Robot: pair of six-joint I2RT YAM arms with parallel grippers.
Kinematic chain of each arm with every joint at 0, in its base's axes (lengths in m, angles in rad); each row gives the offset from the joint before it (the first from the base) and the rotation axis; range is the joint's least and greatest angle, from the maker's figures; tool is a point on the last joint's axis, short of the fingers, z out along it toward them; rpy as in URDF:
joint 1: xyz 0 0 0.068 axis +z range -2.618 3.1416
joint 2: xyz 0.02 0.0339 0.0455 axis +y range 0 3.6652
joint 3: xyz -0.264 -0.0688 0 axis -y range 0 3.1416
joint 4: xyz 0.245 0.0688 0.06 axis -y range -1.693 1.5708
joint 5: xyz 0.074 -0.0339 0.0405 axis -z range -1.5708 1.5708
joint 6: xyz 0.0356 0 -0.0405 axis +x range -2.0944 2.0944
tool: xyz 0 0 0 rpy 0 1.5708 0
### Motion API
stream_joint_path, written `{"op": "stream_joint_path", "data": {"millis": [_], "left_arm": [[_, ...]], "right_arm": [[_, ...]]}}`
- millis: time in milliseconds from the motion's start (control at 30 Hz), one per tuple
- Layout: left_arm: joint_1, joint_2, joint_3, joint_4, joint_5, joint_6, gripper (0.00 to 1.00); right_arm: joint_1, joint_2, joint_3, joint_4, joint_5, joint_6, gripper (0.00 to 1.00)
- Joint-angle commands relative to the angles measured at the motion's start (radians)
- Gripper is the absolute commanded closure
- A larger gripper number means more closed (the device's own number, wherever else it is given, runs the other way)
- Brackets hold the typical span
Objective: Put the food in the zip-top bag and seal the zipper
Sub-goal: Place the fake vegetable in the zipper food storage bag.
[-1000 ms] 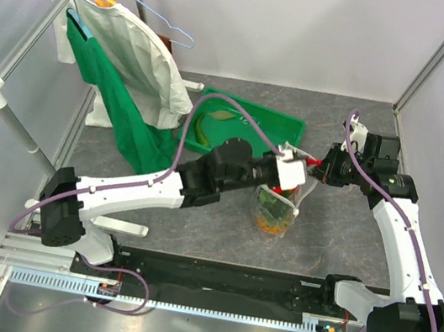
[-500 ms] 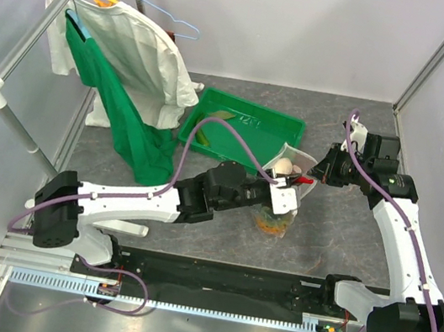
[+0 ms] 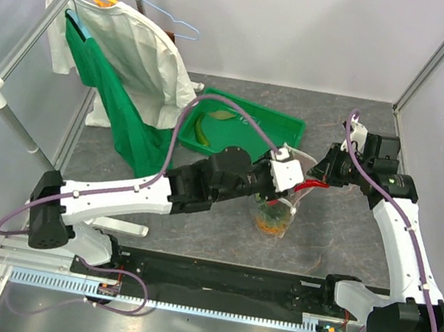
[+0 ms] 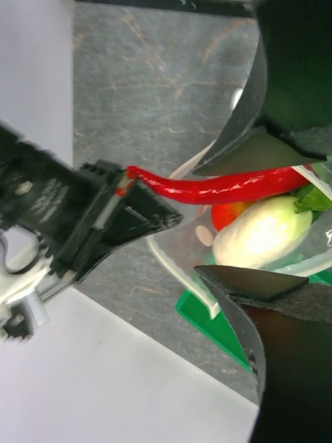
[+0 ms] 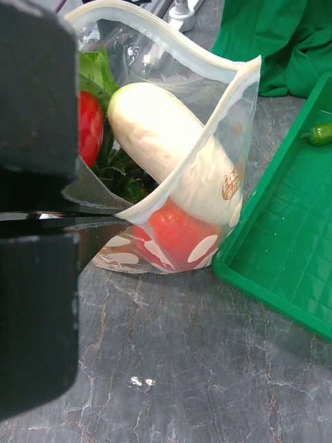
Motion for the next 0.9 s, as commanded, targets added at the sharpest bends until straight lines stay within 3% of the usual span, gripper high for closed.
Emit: {"op": "stream_joint_path", "data": {"millis": [0,67,200,300,567,867], "left_arm": [[0.013,0.011,0.231,-0.199,-0.01,-0.13,0.46],[0.023,0.056,0.316,-0.283,0.055,-0.132,0.51],[0.041,0.067,0.322,-0.311,0.334,-0.058,0.54],[0.047,0.12,0.364,-0.348,0.362,-0.038,0.61],[0.167,0.231,0.431,-0.444,0.562,-0.063,0.6],[0.201,0.335,0.518,-0.472,0.589,-0.083,0.57]], "right_arm": [[0.0,-0.022,0.022,0.049,-0.026,0.007,1.0],[0.0,-0.024,0.022,0.052,-0.029,0.015,1.0],[0.0,-0.027,0.023,0.058,-0.03,0.02,1.0],[0.001,-0.027,0.031,0.055,-0.033,0.023,1.0],[0.001,-0.028,0.043,0.052,-0.09,0.058,1.0],[-0.002,-0.018,0.049,0.063,-0.139,0.081,1.0]]}}
